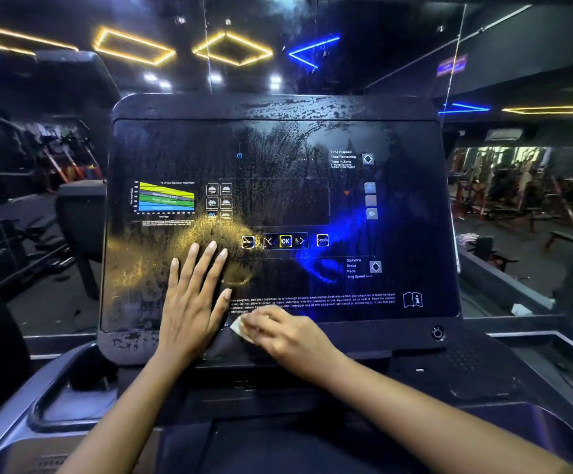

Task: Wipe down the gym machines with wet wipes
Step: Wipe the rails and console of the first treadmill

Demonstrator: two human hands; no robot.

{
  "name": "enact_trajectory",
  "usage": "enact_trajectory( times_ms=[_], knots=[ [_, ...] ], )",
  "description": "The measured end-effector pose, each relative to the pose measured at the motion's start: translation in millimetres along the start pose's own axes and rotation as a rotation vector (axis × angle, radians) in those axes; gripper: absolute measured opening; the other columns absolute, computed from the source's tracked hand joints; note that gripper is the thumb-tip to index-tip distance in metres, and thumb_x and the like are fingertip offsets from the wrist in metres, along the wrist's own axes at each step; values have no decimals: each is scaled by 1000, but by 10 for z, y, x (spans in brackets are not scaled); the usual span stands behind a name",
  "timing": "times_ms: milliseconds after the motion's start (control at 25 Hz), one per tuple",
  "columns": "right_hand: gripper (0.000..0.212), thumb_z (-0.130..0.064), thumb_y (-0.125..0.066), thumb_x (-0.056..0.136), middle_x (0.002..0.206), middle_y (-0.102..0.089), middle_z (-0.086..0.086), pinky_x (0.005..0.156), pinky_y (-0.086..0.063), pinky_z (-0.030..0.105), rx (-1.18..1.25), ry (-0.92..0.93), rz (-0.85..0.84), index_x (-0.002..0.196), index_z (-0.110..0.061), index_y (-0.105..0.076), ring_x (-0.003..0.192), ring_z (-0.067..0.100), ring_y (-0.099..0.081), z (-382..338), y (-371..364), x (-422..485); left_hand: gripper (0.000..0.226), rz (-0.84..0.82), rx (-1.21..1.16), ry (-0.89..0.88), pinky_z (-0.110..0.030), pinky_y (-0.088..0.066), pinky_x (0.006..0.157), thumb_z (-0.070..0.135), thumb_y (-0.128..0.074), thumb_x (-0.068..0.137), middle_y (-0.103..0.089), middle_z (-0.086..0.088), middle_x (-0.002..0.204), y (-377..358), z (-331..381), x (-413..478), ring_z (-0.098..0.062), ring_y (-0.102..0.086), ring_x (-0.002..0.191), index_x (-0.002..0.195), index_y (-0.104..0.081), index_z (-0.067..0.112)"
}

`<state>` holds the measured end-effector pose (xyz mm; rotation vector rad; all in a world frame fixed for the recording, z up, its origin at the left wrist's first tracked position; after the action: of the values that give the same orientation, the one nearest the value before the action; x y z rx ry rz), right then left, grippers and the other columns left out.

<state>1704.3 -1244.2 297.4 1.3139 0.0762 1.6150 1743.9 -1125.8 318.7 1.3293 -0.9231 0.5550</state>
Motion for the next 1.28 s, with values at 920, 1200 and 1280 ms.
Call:
enact_trajectory(
  times_ms=[920,1200,1280],
  knots=[
    [30,-11,-43,96,107,-67,-2,56,-55,27,-67,-9,123,105,-16,-70,95,17,-62,1136,607,-166,62,39,106,-44,-48,-17,116,49,-16,100,-29,-7,154,-149,428,795,-25,-20,144,146,-36,13],
    [22,3,-58,73,90,-71,8,66,-53,33,-173,-590,472,85,-6,-75,82,30,-65,2718,1229,786,63,31,106,-39,-49,-18,115,50,-14,100,-28,-6,155,-149,425,781,-26,-20,144,146,-35,13],
    [21,-1,-57,73,88,-71,5,54,-55,35,-200,-562,442,81,-8,-75,78,29,-64,2655,1119,988,62,36,105,-41,-49,-19,115,50,-15,100,-29,-7,154,-148,427,776,-26,-21,144,146,-35,13]
  ],
)
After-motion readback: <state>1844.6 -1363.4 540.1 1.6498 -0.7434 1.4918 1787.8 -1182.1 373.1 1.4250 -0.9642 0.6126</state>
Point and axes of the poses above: each hand's wrist, its own x-axis towards the middle knuckle, its own y-axis out of the back of the hand, z = x × y, the point moved 9 cm from there along x, towards the middle knuckle
